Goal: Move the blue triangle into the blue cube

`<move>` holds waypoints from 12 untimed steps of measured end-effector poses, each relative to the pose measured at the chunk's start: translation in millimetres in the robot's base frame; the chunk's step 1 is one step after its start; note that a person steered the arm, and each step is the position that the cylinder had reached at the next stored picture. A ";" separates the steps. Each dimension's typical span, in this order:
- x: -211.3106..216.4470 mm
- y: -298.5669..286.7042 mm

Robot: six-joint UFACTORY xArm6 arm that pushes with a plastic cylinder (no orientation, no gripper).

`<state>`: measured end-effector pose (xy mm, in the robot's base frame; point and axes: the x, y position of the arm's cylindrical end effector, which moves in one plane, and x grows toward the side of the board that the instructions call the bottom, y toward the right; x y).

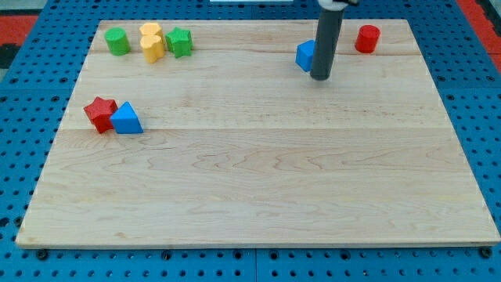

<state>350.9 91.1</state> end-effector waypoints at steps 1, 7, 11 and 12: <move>-29.8 -34.6; 124.3 -364.6; 77.0 -212.7; 44.7 -166.1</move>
<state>395.6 -75.0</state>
